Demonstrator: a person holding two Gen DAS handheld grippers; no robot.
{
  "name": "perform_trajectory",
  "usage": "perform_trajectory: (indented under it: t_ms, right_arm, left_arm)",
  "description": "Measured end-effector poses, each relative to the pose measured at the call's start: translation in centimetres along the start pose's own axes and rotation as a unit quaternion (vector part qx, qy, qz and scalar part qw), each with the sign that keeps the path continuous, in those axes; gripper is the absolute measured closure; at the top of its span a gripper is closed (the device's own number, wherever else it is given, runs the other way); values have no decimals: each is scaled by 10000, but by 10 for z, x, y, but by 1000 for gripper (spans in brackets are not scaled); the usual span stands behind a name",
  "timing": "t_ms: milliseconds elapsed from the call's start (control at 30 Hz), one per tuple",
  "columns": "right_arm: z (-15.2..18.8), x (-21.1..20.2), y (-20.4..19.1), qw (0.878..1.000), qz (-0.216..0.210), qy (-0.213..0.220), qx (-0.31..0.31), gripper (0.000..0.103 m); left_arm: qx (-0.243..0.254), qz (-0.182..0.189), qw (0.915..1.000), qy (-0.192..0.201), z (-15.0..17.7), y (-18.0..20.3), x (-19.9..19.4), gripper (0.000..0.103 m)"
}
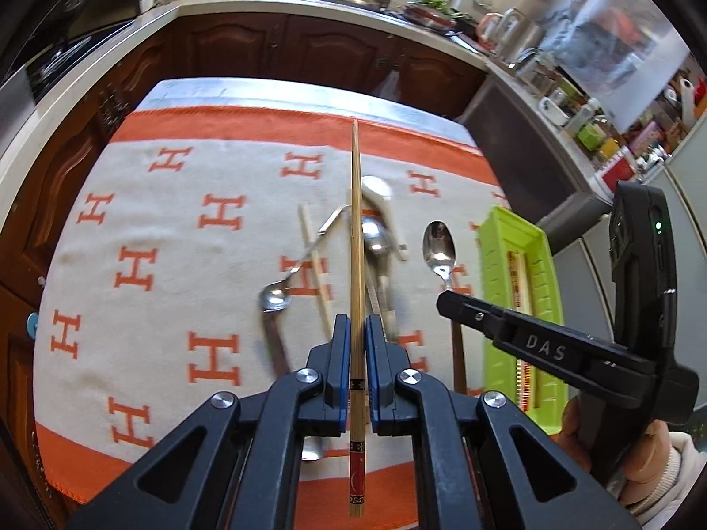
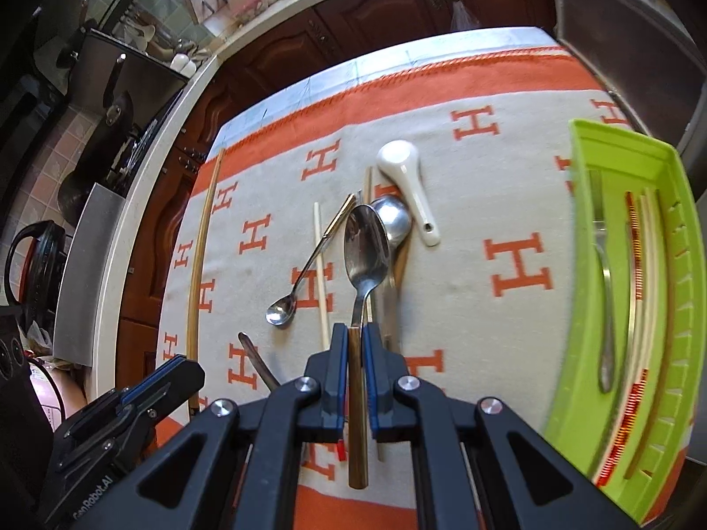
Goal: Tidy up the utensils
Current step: 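Carry both chopsticks into the green tray and open both grippers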
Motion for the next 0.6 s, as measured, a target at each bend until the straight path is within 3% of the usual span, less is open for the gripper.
perform_trajectory:
  t_ms: [300, 600]
  right_arm:
    - [8, -72, 53, 9970, 366, 627, 269, 96]
    - [23, -121, 134, 9856, 939, 991, 995, 96]
  left_arm:
    - [729, 623, 9954, 48, -4, 93, -8, 99]
    - [1447, 924, 9845, -366, 13, 177, 25, 99]
Point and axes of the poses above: each gripper's, at about its wrist camera, not at the fingertips, and x roughly the way its jaws point, y to its right, z to its underside, the point moved 7 cm from there along x, roughly the way its jaws point, and after that the axes turned 11 degrees about -z, right-handed, at the moved point
